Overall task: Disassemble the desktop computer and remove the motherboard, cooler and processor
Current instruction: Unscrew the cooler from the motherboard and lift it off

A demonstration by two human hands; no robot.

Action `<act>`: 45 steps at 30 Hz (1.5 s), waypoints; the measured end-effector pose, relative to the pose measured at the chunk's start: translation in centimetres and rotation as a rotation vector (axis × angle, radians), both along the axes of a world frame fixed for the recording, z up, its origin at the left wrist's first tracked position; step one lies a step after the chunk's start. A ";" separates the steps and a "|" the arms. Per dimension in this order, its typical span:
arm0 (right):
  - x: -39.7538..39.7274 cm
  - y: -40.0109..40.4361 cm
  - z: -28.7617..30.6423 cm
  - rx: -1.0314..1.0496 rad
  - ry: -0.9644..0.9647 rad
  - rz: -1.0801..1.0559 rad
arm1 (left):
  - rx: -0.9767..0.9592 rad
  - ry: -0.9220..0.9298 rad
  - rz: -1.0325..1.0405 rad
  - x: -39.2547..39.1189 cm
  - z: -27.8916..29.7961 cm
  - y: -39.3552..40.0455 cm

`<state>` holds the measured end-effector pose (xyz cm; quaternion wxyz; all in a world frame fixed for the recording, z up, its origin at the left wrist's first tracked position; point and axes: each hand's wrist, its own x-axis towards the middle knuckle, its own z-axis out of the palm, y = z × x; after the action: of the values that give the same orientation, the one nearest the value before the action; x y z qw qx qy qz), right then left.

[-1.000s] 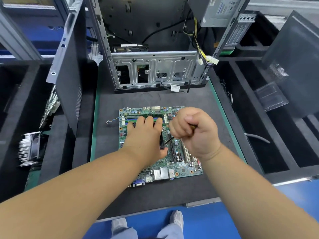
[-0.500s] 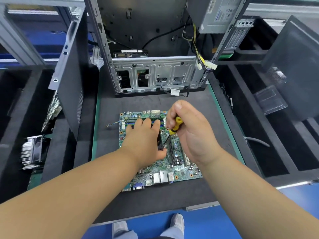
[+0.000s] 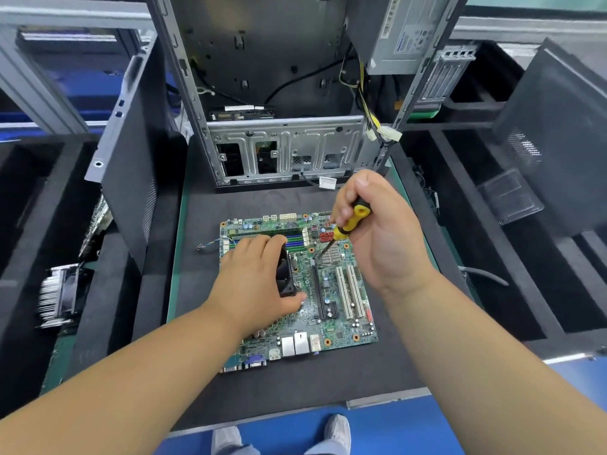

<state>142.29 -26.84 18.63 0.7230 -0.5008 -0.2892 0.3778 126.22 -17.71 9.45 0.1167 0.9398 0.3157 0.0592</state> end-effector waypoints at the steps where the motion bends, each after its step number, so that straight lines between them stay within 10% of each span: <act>1: 0.0 0.0 0.1 0.006 -0.005 0.003 | -0.002 -0.007 0.014 0.0 0.0 0.0; 18: -6.1 3.8 1.0 0.129 0.076 0.273 | -0.561 -0.337 0.064 -6.5 -0.8 3.2; 45: -11.7 5.7 -1.4 -0.092 -0.217 0.426 | -0.671 -0.594 0.049 -5.8 -3.8 2.3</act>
<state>130.61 -21.10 17.27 0.5683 -0.4984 -0.4467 0.4786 120.42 -15.39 5.61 0.4991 0.7844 0.2926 0.2235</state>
